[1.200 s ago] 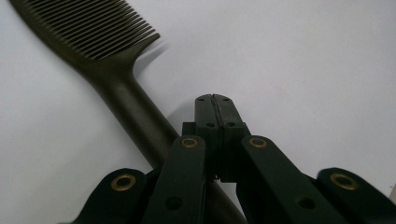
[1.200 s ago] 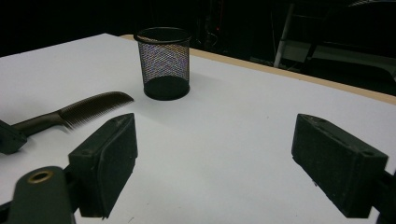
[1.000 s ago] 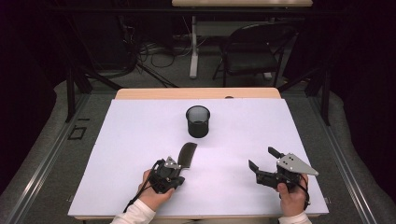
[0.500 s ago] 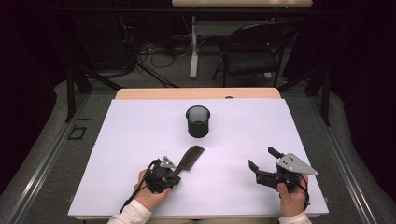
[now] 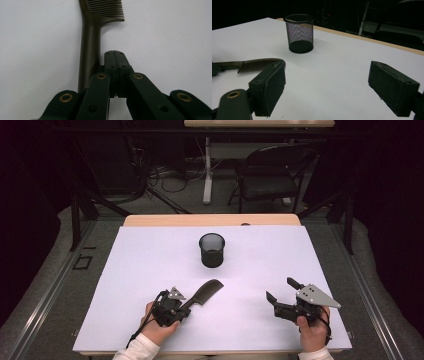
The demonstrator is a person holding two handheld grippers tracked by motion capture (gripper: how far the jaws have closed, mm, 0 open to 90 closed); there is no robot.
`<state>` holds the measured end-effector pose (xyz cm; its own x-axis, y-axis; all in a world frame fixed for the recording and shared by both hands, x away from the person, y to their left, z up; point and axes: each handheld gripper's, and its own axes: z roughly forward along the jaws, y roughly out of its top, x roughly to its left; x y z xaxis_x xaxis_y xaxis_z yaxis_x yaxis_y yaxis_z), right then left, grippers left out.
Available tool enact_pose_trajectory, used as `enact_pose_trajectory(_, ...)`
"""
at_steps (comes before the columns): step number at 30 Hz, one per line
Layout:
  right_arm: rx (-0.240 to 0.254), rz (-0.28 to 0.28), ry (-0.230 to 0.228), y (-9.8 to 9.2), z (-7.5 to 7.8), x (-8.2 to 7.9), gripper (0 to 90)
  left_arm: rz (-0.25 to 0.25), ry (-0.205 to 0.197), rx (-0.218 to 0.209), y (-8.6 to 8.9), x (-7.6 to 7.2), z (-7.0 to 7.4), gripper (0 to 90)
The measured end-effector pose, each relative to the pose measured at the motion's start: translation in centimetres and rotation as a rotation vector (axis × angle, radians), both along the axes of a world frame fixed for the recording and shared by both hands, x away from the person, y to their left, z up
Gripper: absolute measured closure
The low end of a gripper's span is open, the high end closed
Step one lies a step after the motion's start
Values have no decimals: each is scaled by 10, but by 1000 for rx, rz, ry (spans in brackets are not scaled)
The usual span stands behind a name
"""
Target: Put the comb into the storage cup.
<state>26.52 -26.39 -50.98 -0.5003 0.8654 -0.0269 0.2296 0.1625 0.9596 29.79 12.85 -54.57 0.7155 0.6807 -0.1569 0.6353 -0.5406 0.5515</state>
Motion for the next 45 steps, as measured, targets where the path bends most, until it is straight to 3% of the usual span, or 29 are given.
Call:
enact_pose_trajectory(11, 2, -1, 1, 0, 0, 0, 144, 0, -5, 4, 0, 0, 0, 899)
enact_pose_trajectory(24, 0, 1, 0, 0, 0, 0, 144, -9, -2, -43, 2, -2, 3, 838)
enact_pose_trajectory(45, -3, 2, 3, 0, -1, 0, 144, 0, -15, -102, 5, -2, 18, 539)
